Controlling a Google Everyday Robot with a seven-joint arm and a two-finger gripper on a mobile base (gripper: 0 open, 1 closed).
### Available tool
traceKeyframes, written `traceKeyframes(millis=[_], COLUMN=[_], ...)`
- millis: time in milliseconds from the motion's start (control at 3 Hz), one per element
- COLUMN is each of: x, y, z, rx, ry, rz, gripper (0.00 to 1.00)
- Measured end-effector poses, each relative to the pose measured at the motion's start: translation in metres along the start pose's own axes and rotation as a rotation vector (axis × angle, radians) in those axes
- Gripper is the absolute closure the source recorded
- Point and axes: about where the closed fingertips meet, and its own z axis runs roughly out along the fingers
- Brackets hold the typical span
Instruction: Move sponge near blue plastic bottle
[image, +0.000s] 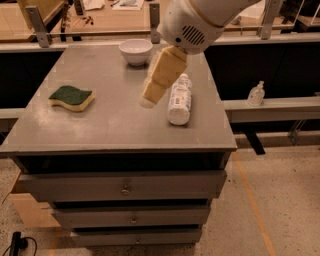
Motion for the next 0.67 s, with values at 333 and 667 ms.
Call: traceKeyframes(millis=[333,667], x=[-0.020,-0.035], y=[-0.030,-0.053], z=[0.043,0.105], rx=[0.019,0.007], ry=[-0.056,-0.127], rz=[0.018,0.052], gripper=[0.00,0.00])
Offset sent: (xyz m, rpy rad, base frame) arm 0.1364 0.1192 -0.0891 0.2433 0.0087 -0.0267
